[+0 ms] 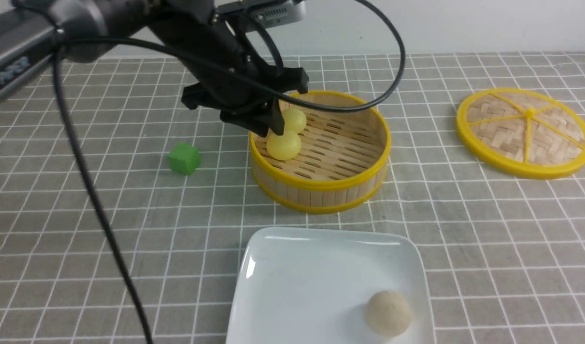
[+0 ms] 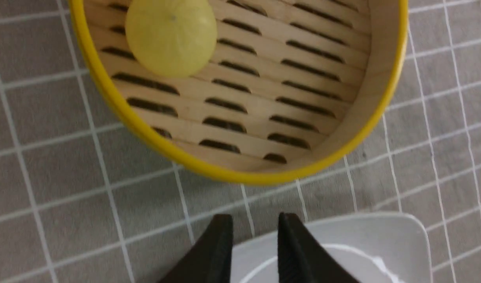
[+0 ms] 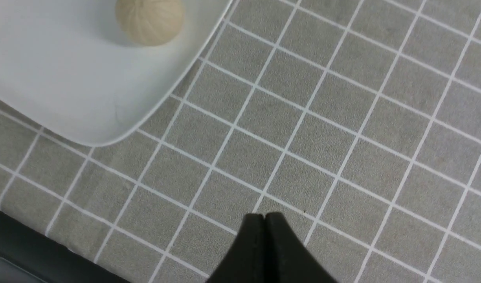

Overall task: Put the steamed buns into the plate on the grey tablecloth.
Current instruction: 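Reach into the bamboo steamer and grasp a bun with the left gripper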

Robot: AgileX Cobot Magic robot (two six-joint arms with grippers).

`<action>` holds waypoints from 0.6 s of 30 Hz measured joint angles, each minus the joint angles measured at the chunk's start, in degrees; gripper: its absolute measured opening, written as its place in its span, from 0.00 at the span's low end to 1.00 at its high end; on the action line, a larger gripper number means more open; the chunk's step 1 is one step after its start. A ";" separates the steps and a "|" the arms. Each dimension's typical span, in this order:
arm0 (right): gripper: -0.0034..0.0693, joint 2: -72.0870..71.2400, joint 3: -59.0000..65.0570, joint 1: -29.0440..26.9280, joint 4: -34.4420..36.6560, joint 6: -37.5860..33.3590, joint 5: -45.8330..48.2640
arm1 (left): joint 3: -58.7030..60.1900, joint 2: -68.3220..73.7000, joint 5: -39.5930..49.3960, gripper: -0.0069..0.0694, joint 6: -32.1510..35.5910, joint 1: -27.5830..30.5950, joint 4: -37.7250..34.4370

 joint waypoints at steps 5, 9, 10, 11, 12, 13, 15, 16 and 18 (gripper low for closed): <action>0.04 0.00 0.78 0.00 0.00 0.24 -1.14 | -10.05 9.33 1.37 0.55 -0.06 -0.19 1.80; 0.05 0.00 0.78 0.00 0.00 0.24 -3.43 | -16.25 14.81 1.60 0.56 -0.06 -0.29 3.24; 0.05 0.00 0.78 0.00 0.00 0.24 -3.71 | -17.23 15.89 1.67 0.56 -0.06 -0.29 3.58; 0.05 0.00 0.78 0.00 0.00 0.24 -4.00 | -17.65 16.50 1.67 0.56 -0.06 -0.29 3.80; 0.05 0.00 0.78 0.00 0.00 0.24 -4.40 | -18.36 17.87 1.37 0.56 -0.06 -0.29 4.41; 0.05 0.00 0.78 0.00 0.00 0.24 -4.52 | -18.44 18.47 1.17 0.56 -0.06 -0.29 4.71; 0.05 0.00 0.78 0.00 0.00 0.24 -5.05 | -18.52 19.66 0.47 0.56 -0.06 -0.29 5.53; 0.05 0.00 0.78 0.00 0.00 0.24 -5.10 | -18.52 19.76 0.31 0.56 -0.06 -0.29 5.61; 0.05 0.00 0.78 0.00 0.00 0.24 -5.88 | -18.52 20.74 -0.83 0.56 -0.10 -0.29 6.80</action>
